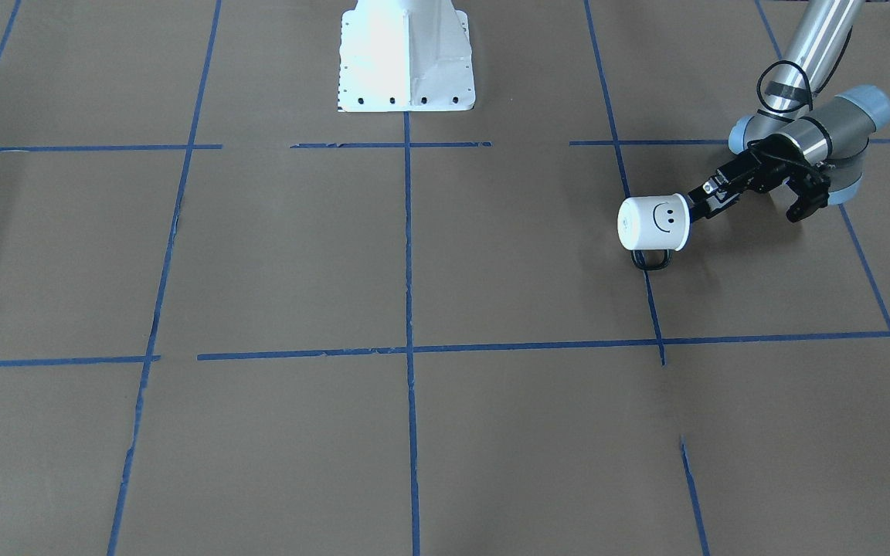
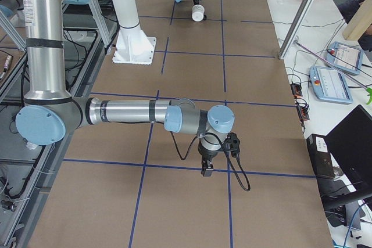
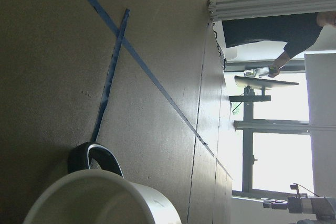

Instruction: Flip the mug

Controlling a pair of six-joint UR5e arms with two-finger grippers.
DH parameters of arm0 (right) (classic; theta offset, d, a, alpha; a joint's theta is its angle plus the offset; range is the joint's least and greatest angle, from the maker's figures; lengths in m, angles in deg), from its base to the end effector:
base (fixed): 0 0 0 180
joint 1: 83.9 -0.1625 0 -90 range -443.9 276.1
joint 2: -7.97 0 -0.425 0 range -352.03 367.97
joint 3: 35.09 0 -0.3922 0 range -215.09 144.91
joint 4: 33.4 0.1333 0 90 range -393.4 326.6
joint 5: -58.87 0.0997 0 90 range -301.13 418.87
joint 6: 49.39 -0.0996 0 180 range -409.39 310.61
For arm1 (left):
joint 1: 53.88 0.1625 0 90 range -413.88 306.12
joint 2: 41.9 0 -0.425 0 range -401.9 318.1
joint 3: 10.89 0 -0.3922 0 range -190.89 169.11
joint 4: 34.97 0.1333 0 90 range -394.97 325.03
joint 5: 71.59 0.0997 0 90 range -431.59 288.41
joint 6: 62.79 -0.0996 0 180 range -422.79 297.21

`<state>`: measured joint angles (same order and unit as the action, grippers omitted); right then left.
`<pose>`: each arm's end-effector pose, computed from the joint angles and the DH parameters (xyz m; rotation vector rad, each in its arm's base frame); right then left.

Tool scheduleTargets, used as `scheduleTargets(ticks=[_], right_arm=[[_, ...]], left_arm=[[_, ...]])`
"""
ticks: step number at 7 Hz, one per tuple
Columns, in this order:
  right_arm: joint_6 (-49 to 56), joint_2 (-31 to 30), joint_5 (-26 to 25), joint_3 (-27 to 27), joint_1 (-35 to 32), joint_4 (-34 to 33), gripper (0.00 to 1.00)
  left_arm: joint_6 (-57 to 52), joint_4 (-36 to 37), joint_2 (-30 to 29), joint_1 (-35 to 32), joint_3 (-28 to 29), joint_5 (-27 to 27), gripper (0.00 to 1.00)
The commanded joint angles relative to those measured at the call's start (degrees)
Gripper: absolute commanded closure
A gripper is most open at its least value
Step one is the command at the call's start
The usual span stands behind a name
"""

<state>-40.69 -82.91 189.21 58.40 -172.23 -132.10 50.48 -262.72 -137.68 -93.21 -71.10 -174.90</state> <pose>0.0549 -0.4782 0.6557 -0.0586 -0.7088 -0.1359 0.2779 -0.3704 0.6146 0.1285 2.0008 -0.4785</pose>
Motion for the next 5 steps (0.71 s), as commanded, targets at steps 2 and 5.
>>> scheduleTargets(ticks=[2,5], right_arm=[[0.0,0.0,0.0,-0.1,0.0,0.0,0.0],[0.0,0.0,0.0,-0.1,0.0,0.0,0.0]], left_arm=[[-11.8,93.2,-4.1,57.8,3.8,23.7,0.0],[-11.7,93.3,-5.6,62.4,2.9,23.1,0.0]])
